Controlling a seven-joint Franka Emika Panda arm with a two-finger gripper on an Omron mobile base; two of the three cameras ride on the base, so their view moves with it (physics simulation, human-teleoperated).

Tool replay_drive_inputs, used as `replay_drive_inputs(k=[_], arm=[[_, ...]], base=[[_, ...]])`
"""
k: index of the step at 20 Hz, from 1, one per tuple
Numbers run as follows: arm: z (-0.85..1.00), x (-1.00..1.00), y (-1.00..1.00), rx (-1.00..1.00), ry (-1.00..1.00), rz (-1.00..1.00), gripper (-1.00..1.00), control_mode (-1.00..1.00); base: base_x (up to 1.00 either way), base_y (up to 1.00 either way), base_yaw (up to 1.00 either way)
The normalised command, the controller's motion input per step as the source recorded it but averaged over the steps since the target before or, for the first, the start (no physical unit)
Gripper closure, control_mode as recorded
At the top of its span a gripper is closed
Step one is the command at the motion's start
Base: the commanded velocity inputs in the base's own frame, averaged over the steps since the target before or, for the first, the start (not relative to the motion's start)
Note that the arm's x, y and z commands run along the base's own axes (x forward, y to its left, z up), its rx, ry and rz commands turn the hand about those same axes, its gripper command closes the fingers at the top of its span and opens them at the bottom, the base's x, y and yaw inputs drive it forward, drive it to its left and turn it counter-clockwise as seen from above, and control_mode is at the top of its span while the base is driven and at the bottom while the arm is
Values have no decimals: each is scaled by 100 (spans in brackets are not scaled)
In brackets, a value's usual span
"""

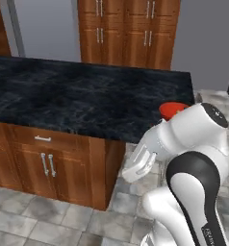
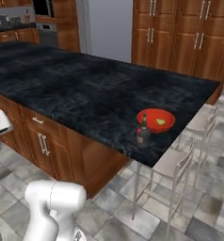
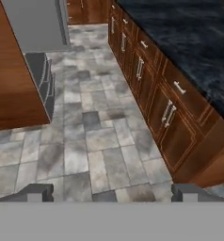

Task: There is a bowl on the dining counter. Grab a lemon wedge from the fridge and place it in the bowl. Then get the liquor bottle and glass cup from the cabinet and place them next to the bowl.

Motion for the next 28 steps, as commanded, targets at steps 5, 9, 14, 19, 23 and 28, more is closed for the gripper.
replay_drive_inputs(k=[5, 9, 14, 19, 23, 28], arm=[[0, 0, 0, 0, 0, 0, -100, 100], [0, 0, 0, 0, 0, 0, -100, 100], [0, 0, 0, 0, 0, 0, -100, 100], [0, 0, 0, 0, 0, 0, -100, 100], [0, 0, 0, 0, 0, 0, -100, 100], [0, 0, 0, 0, 0, 0, -100, 100]], base=[[22, 32, 71], [68, 9, 63], [93, 3, 51], [100, -5, 48], [100, -2, 39], [99, -4, 20]])
